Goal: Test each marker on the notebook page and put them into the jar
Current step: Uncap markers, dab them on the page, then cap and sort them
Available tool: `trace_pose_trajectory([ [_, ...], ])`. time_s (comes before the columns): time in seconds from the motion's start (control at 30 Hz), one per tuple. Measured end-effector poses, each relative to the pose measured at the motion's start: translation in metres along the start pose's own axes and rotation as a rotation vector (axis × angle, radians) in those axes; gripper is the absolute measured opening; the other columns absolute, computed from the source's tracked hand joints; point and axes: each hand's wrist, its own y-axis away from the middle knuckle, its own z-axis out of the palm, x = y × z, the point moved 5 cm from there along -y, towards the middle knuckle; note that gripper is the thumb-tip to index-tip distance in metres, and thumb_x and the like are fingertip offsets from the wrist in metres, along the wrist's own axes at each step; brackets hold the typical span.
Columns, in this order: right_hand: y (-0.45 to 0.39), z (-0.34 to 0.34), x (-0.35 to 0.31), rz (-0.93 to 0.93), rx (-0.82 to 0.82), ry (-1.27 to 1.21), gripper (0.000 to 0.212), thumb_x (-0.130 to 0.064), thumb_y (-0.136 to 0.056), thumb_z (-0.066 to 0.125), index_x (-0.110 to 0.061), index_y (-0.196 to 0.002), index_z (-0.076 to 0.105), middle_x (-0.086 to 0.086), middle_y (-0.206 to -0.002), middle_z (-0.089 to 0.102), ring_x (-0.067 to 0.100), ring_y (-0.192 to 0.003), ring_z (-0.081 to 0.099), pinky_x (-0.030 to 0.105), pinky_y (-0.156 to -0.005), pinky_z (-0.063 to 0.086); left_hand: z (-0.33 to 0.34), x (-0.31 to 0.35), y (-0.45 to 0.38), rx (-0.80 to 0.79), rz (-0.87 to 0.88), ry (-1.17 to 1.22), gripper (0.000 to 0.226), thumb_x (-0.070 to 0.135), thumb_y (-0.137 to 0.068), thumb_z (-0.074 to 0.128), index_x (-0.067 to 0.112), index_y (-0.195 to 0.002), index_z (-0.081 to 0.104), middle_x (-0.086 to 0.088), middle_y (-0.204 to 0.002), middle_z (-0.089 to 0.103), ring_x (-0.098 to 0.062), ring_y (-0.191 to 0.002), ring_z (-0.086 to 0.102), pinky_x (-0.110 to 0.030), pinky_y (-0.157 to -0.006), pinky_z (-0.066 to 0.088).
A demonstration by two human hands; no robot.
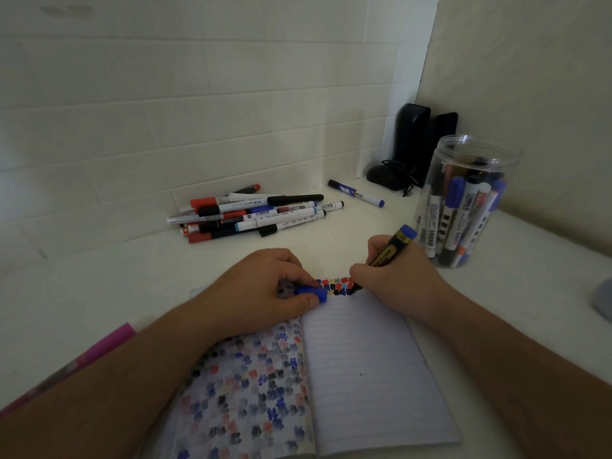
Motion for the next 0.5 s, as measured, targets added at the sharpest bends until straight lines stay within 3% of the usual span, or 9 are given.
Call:
trace_pose_trajectory([
  [0.13,-0.001,-0.014,-0.005,0.019,0.098,-0.324,0.027,-0.015,-0.087,0.080,-0.011,-0.075,0.056,0.001,-0.058,0.053,0.009,-0.047,0.048,0.020,-0.046,0.045,-0.004,0.003,0.001,0.053,-0.014,-0.019,0.028,0.049,-0.093,0.065,0.040,-0.119,0.068,0.022,-0.105,0.065,0.001,-0.095,0.057,-0.023,-0.087,0.048],
  [0.23,0.003,-0.018,-0.012,0.022,-0.055,-0.734,0.015,-0.011,-0.084,0.076,-0.010,-0.085,0.061,0.004,-0.059,0.050,0.012,-0.045,0.039,0.021,-0.040,0.034,-0.009,0.002,0.002,0.124,-0.052,0.009,0.027,0.045,-0.093,0.066,0.042,-0.119,0.065,0.025,-0.102,0.065,0.003,-0.091,0.057,-0.021,-0.083,0.047],
  [0.33,0.010,-0.011,-0.018,0.032,-0.227,-0.819,0.006,-0.018,-0.088,0.072,-0.012,-0.088,0.070,0.007,-0.064,0.052,0.016,-0.053,0.042,0.023,-0.045,0.035,-0.014,0.001,0.003,0.200,-0.095,0.082,0.027,0.040,-0.091,0.071,0.043,-0.116,0.063,0.027,-0.099,0.066,0.005,-0.091,0.060,-0.017,-0.084,0.046],
  [0.5,0.013,-0.004,-0.018,0.093,-0.316,-0.922,0.031,-0.028,-0.086,0.052,-0.009,-0.094,0.075,0.012,-0.070,0.059,0.017,-0.057,0.049,0.024,-0.047,0.041,-0.017,0.001,0.005,0.247,-0.112,0.137,0.025,0.037,-0.091,0.072,0.046,-0.110,0.059,0.028,-0.097,0.066,0.009,-0.094,0.061,-0.008,-0.078,0.040],
])
